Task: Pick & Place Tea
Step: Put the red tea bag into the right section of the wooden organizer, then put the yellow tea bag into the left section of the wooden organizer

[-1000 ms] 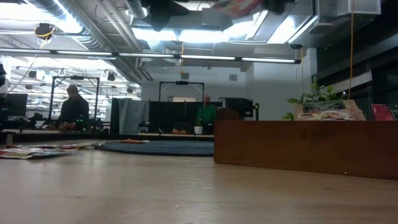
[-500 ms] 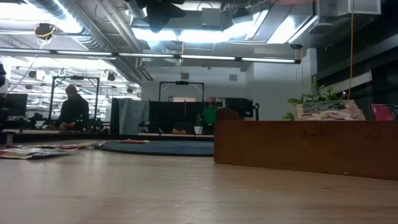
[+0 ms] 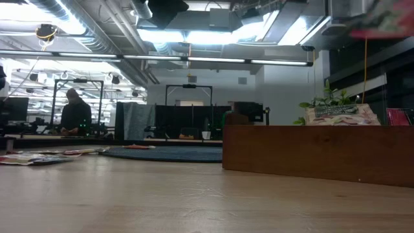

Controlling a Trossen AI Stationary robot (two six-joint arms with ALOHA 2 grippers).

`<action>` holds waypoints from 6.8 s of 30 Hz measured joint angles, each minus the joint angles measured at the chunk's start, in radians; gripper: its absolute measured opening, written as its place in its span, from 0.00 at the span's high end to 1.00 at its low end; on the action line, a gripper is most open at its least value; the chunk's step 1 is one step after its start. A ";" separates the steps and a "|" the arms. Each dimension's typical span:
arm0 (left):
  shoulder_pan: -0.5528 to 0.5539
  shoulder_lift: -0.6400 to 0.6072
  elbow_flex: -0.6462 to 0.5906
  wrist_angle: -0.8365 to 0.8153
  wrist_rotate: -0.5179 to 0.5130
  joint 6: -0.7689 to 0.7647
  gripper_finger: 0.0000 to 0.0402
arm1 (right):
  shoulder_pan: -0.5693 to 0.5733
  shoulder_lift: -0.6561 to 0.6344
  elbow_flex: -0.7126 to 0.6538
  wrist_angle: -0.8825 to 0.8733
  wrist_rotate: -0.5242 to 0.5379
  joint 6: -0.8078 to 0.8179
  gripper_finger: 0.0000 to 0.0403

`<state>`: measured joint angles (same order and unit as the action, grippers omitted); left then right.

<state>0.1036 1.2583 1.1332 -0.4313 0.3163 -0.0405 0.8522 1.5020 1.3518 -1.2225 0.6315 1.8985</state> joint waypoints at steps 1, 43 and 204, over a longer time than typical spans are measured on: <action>-0.003 0.000 0.000 0.000 -0.002 0.007 0.69 | 0.010 0.016 0.000 -0.019 0.007 0.032 1.00; -0.006 0.000 0.000 0.013 -0.004 0.020 0.70 | -0.019 0.234 -0.096 0.015 -0.079 0.249 0.97; -0.034 0.412 0.076 0.338 -0.104 -0.036 0.99 | -0.474 -0.151 -0.276 0.207 -0.444 -0.253 0.99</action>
<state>0.0700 1.6701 1.2091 -0.0929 0.2119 -0.0767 0.3782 1.3505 1.0759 -1.0152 0.1872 1.6452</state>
